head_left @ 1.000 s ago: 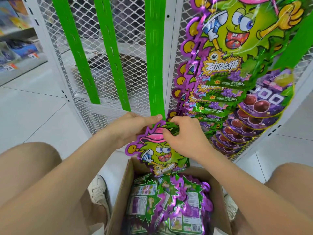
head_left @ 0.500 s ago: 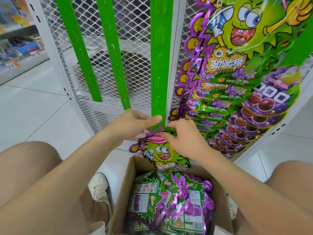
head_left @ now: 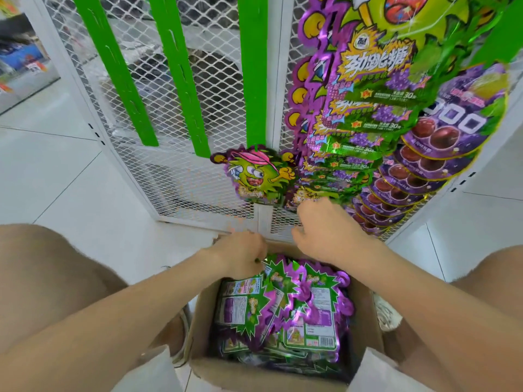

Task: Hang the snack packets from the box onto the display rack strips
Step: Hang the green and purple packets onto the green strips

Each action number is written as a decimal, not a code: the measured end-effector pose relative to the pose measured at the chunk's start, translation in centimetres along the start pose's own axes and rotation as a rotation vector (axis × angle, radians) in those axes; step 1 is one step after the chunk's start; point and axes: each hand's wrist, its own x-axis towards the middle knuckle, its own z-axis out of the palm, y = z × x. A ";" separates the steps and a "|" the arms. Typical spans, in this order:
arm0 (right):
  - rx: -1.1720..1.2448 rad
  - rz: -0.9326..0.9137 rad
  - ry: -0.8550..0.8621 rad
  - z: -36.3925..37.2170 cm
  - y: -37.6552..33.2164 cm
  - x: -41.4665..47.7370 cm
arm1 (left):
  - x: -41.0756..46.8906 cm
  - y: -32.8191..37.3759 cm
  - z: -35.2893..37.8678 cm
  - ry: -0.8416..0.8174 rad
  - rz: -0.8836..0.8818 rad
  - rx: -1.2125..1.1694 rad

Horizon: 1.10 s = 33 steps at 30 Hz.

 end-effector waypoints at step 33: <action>1.172 0.215 -0.076 -2.0 0.2 2.4 | -4.9 3.8 -9.7 0.202 0.073 -0.931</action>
